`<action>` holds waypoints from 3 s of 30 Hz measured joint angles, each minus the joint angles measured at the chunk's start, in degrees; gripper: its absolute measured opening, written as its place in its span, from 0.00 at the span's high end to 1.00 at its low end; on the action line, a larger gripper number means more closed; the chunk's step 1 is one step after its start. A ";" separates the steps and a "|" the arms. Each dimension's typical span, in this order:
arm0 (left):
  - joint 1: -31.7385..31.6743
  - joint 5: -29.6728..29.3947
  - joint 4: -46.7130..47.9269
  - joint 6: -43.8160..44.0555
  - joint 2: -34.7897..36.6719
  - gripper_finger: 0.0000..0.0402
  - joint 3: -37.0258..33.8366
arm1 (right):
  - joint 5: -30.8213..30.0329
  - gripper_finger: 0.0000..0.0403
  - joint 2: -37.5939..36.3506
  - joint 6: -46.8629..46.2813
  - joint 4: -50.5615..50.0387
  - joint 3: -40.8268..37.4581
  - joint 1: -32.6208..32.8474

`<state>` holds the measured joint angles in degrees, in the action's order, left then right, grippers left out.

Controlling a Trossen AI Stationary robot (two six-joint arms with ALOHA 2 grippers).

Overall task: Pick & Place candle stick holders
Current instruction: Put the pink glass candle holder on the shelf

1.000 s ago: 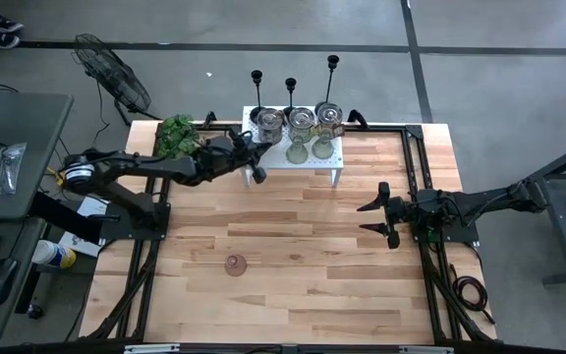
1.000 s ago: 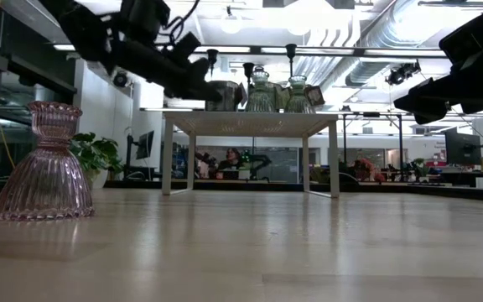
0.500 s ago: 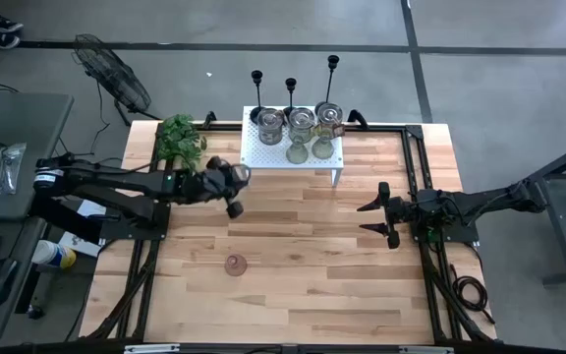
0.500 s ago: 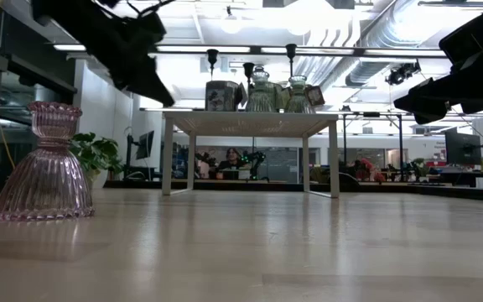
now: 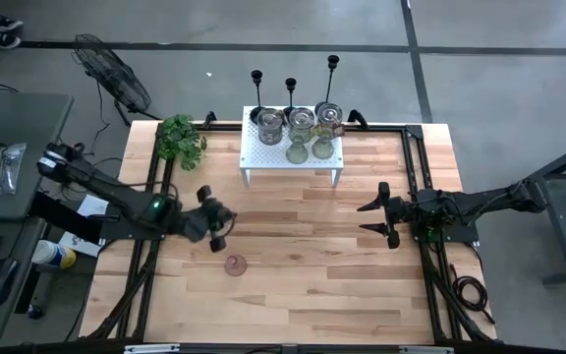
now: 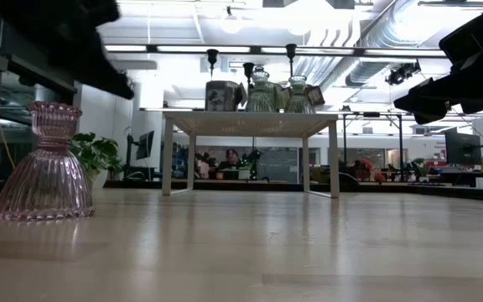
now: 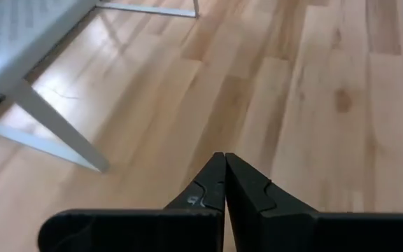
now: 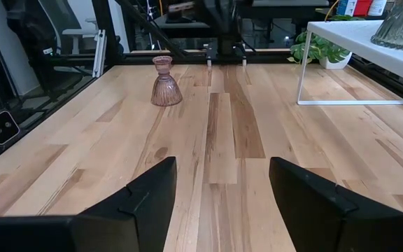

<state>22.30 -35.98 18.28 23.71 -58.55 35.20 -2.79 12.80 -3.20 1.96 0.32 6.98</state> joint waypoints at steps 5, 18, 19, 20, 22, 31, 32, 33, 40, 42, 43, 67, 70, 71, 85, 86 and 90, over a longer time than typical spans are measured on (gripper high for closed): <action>10.18 -7.99 0.03 7.96 0.97 1.00 -3.59 | 0.00 0.45 0.00 0.00 0.00 -0.01 0.00; 28.24 -6.45 -0.10 26.52 -0.16 1.00 -13.25 | 0.00 0.45 0.01 0.00 0.00 -0.01 0.01; 28.76 -5.98 -0.18 26.72 -0.57 1.00 -13.46 | 0.00 0.45 0.01 0.00 0.01 0.00 0.01; 29.14 -5.36 -0.46 26.67 -0.98 1.00 -13.54 | 0.00 0.45 0.01 0.00 0.00 -0.02 0.00; 30.02 -4.23 -1.13 25.81 -1.68 1.00 -13.55 | 0.00 0.45 0.01 0.00 0.02 -0.02 0.00; 32.16 -2.54 -3.57 25.63 -5.05 0.84 -13.55 | 0.00 0.45 0.02 0.00 0.00 0.00 0.02; 32.13 -2.88 -4.73 25.66 -5.61 0.80 -13.55 | 0.00 0.45 0.02 0.00 0.01 -0.01 0.02; 32.13 -3.60 -5.91 25.63 -6.20 0.76 -13.55 | 0.00 0.45 0.00 0.00 0.00 0.00 0.02; 32.09 -7.23 -16.17 23.08 -12.15 0.50 -13.55 | 0.00 0.45 0.00 0.00 0.00 -0.02 0.00; 32.11 -7.23 -18.64 23.06 -14.39 0.47 -13.55 | 0.00 0.45 0.01 0.00 0.01 0.00 0.01; 32.09 -7.23 -20.19 23.06 -15.49 0.46 -13.55 | 0.00 0.45 0.00 0.00 0.00 -0.02 0.02; 29.97 -15.01 -36.61 20.93 -24.23 0.45 -13.53 | 0.00 0.45 0.01 0.00 0.00 -0.01 0.01; 29.15 -14.05 -38.40 17.01 -24.23 0.45 -13.53 | 0.00 0.45 0.00 0.00 0.00 0.00 0.00; 28.77 -13.91 -39.09 15.86 -24.23 0.45 -13.53 | 0.00 0.45 0.01 0.00 0.00 0.00 0.02; 23.30 -6.72 -43.27 10.95 -24.25 0.45 -13.51 | 0.00 0.45 0.00 0.00 0.00 -0.02 0.02; 23.19 -6.08 -43.28 10.86 -24.25 0.45 -13.51 | 0.00 0.45 0.00 0.00 0.00 -0.02 0.01; 23.02 -4.79 -43.36 10.10 -24.25 0.48 -13.51 | 0.00 0.45 0.01 0.00 0.00 -0.02 0.01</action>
<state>45.32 -40.77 -25.08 33.81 -82.81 21.69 -2.79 12.81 -3.20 1.96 0.30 6.99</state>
